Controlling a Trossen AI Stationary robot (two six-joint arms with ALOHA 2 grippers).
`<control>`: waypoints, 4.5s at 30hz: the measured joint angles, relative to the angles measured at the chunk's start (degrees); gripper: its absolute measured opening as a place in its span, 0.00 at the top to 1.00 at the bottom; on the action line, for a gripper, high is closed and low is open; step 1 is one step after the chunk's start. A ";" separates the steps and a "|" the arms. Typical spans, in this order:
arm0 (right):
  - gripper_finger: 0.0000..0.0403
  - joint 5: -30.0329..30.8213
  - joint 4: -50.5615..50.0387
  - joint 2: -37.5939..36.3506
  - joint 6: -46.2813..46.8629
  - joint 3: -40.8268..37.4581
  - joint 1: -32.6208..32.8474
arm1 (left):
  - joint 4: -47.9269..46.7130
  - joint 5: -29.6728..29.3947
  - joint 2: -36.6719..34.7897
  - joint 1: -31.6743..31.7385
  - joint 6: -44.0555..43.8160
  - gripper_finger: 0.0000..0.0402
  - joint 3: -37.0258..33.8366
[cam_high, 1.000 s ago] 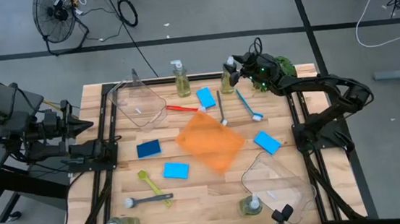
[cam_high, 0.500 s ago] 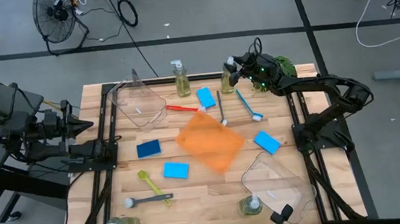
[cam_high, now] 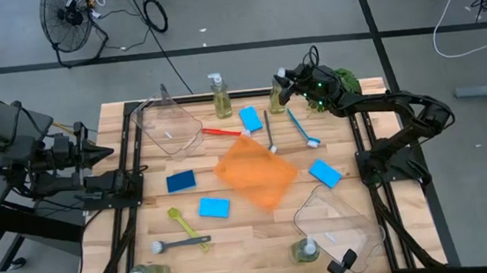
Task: Pick & Place Kitchen Sink Supplies
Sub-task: Put the yellow dish soap into the orange bin
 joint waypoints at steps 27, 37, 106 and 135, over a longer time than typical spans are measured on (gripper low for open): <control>0.71 -1.46 -0.15 -0.02 -0.59 0.02 -0.04 | 0.01 0.00 0.00 0.01 -0.02 0.99 0.00; 0.71 -1.46 -0.17 -0.02 -1.22 0.00 -0.04 | 0.02 0.00 0.00 0.00 -0.01 0.99 0.00; 0.71 -6.01 -12.10 -10.29 -5.61 11.62 3.19 | 0.00 0.00 0.00 0.00 0.00 0.99 0.02; 0.71 -12.04 -14.40 -11.19 -5.87 12.15 20.47 | 0.01 0.01 0.01 0.00 0.02 0.99 0.02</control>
